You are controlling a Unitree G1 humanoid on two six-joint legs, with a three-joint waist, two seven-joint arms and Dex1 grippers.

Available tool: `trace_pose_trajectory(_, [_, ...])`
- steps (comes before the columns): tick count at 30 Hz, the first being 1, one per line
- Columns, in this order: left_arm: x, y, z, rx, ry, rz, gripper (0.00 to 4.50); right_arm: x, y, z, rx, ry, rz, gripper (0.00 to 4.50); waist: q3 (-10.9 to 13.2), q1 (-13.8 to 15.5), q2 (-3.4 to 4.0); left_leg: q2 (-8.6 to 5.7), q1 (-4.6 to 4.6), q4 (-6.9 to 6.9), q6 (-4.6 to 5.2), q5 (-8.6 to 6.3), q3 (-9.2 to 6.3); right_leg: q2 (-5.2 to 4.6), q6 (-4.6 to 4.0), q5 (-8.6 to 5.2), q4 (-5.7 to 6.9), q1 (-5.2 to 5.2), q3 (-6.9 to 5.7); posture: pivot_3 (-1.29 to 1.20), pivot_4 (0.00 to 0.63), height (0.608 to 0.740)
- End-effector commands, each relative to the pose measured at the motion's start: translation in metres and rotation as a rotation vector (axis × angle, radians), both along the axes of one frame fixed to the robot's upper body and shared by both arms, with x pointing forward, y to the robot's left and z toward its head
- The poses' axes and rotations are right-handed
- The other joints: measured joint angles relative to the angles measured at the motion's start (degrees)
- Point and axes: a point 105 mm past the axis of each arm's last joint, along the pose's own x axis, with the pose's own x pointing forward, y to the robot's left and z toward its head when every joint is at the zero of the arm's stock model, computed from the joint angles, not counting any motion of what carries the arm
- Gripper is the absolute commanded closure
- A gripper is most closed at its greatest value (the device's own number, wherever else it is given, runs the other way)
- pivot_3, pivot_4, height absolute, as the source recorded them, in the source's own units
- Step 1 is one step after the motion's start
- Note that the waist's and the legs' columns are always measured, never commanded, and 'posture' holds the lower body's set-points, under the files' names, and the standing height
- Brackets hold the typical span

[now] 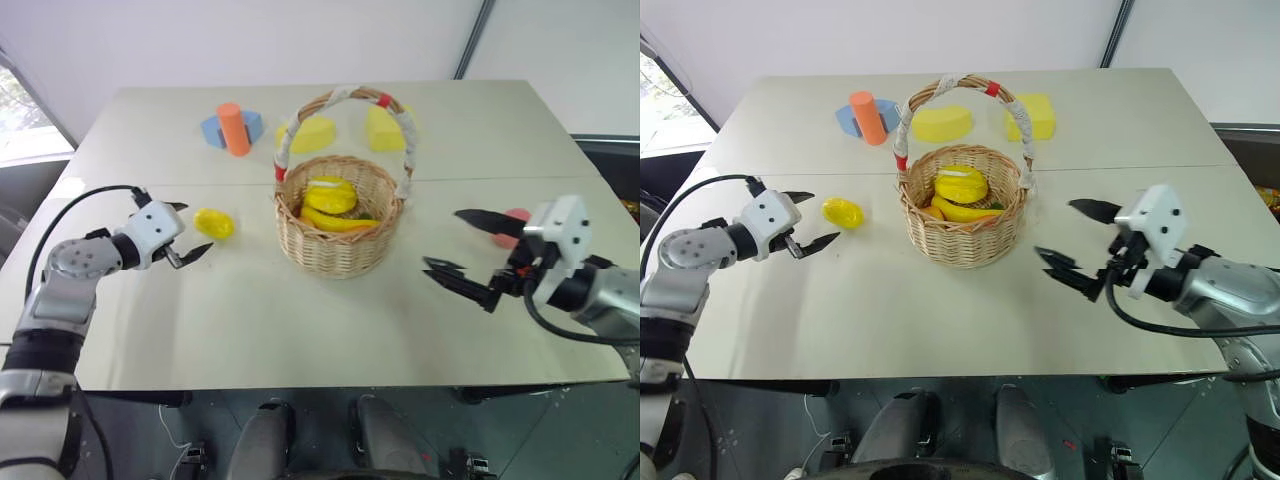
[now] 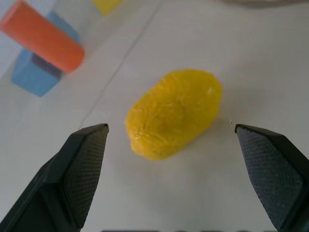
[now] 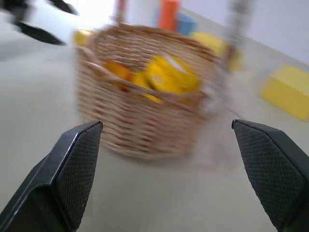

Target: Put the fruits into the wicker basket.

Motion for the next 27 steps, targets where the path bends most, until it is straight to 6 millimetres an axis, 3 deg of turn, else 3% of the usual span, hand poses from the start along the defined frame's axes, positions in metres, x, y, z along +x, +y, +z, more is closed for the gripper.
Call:
trace_pose_trajectory(1, [0.013, -0.001, 0.011, 0.059, -0.020, -0.045, 0.00, -0.013, 0.035, 0.011, 0.025, -0.045, 0.157, 0.02, 0.0, 0.0, -0.07, 0.00, 0.00, 0.00, 0.00, 0.00, -0.02, 0.00, 0.00, 0.00, 0.00, 0.00, -0.03, 0.00, 0.150, 0.740])
trace_pose_trajectory(5, [0.024, -0.005, 0.006, 0.122, -0.014, -0.077, 0.00, -0.012, 0.049, 0.011, 0.056, -0.052, 0.192, 0.02, 0.0, 0.1, -0.10, -0.06, -0.09, 0.00, 0.04, -0.02, -0.05, -0.03, 0.00, 0.00, -0.02, -0.04, -0.12, 0.00, 0.150, 0.740])
trace_pose_trajectory(14, [0.045, -0.018, 0.003, 0.162, -0.029, -0.095, 0.00, -0.009, 0.053, 0.009, 0.068, -0.069, 0.181, 0.02, 0.0, 0.1, -0.17, -0.09, -0.14, 0.08, 0.07, -0.03, -0.05, -0.01, 0.01, 0.00, 0.03, -0.08, -0.17, 0.00, 0.150, 0.740])
trace_pose_trajectory(17, [0.046, -0.019, 0.001, 0.148, -0.028, -0.095, 0.90, -0.008, 0.054, 0.010, 0.076, -0.085, 0.171, 0.00, 0.0, -0.2, -0.17, -0.09, -0.13, 0.08, 0.07, -0.03, -0.05, 0.03, 0.02, 0.00, 0.05, -0.08, -0.17, 0.00, 0.150, 0.740])
trace_pose_trajectory(21, [0.045, -0.018, -0.002, 0.095, -0.014, -0.084, 2.65, -0.006, 0.055, 0.011, 0.083, -0.101, 0.160, 0.00, 0.1, -0.3, -0.18, -0.05, -0.13, 0.08, 0.07, -0.03, -0.05, 0.05, 0.01, 0.00, 0.10, -0.12, -0.17, 0.00, 0.150, 0.740])
trace_pose_trajectory(27, [0.041, -0.002, 0.010, -0.136, -0.020, 0.010, 2.79, -0.004, 0.054, 0.013, 0.082, -0.120, 0.149, 0.00, 0.1, -0.3, -0.17, -0.05, -0.13, 0.09, 0.07, -0.03, -0.05, 0.05, 0.01, 0.00, 0.11, -0.12, -0.17, 0.00, 0.150, 0.740])
